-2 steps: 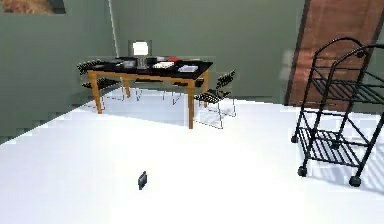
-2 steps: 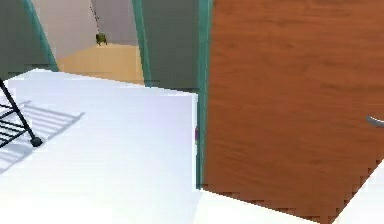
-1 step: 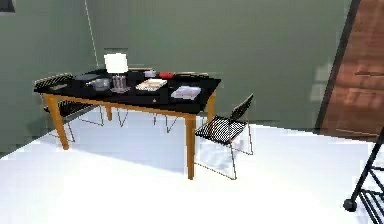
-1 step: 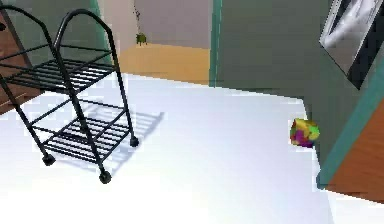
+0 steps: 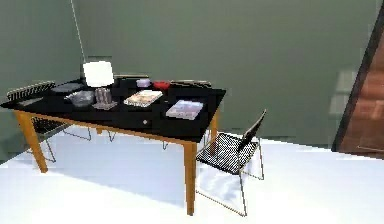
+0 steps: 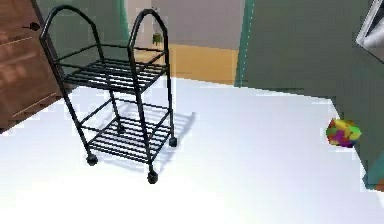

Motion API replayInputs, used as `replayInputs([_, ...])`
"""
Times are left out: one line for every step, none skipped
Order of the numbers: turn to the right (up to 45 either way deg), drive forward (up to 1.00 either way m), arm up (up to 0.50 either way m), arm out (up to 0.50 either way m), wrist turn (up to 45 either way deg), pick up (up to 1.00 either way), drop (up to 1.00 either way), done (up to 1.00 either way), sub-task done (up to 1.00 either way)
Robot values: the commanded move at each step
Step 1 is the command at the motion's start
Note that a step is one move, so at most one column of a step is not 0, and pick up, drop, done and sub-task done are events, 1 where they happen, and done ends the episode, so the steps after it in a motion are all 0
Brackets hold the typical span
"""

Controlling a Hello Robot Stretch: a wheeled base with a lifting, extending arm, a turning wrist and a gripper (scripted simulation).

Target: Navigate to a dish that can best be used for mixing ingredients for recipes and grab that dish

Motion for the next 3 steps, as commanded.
replayInputs([-21.0,0.00,0.00,0.00,0.0,0.00,0.00,0.00,0.00])
replayInputs([0.0,0.40,0.00,0.00,0.0,0.00,0.00,0.00,0.00])
replayInputs([-24.0,0.00,0.00,0.00,0.0,0.00,0.00,0.00,0.00])
